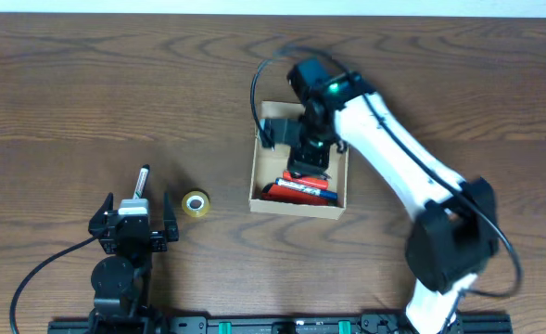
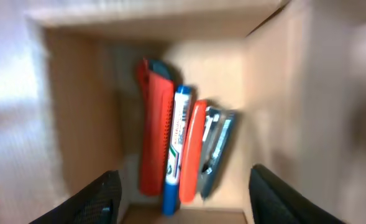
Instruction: Pack container
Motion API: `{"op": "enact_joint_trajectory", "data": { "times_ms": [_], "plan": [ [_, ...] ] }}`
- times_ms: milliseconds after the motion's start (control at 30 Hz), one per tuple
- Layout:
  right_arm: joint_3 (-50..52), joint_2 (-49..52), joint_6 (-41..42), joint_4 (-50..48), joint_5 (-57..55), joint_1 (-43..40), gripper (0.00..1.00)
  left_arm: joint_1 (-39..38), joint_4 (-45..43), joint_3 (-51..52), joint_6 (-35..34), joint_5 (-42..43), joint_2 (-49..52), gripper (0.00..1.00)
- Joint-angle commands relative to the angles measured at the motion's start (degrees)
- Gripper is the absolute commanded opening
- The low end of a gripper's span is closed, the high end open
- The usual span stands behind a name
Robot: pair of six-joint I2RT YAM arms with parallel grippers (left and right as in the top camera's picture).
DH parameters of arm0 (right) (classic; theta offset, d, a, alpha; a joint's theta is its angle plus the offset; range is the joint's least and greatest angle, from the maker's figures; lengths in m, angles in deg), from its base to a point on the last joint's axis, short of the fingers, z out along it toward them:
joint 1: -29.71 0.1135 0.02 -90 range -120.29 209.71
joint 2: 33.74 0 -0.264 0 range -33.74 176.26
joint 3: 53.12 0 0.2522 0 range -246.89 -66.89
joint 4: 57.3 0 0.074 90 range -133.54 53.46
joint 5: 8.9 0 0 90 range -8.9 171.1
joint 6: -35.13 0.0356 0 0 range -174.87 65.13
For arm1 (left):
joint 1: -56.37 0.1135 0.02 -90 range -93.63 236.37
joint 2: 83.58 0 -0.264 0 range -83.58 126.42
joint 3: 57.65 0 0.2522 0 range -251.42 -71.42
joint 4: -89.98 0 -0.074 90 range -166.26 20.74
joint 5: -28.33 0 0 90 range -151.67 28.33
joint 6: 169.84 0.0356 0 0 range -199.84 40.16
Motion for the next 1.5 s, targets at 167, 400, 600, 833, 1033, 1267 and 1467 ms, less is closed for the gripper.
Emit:
{"op": "enact_joint_trajectory", "data": {
  "times_ms": [167,400,600,833,1033,1267,1467],
  "plan": [
    [-5.60,-15.47,16.04,2.25,2.36,0.83,0.62,0.17,0.57,1.62,-0.66,-0.15,-0.37,0.95],
    [-5.60,-26.56,23.43,1.88,-0.07,-0.87,0.99,0.17,-0.55,1.62,-0.66,0.98,-0.37,0.95],
    [-5.60,-32.06,31.98,-3.23,-17.40,-10.64,0.99,0.17,3.87,-2.62,-14.86,11.32,0.31,0.95],
    [-2.75,-28.41,37.94,-8.20,-11.61,-34.86,0.99,0.13,22.38,-22.95,-18.86,8.33,17.09,0.95],
    [8.44,-19.65,37.94,-14.19,-0.39,-45.72,0.99,0.11,43.74,-46.90,-19.67,6.82,43.52,0.95],
    [20.26,-12.61,39.10,-22.45,-0.20,-47.89,0.99,0.13,53.02,-60.33,-17.57,13.05,59.76,0.95],
    [23.12,-10.01,39.80,-23.78,0.37,-47.87,0.99,0.57,54.73,-61.53,-14.27,1.90,66.79,0.95]
  ]
}}
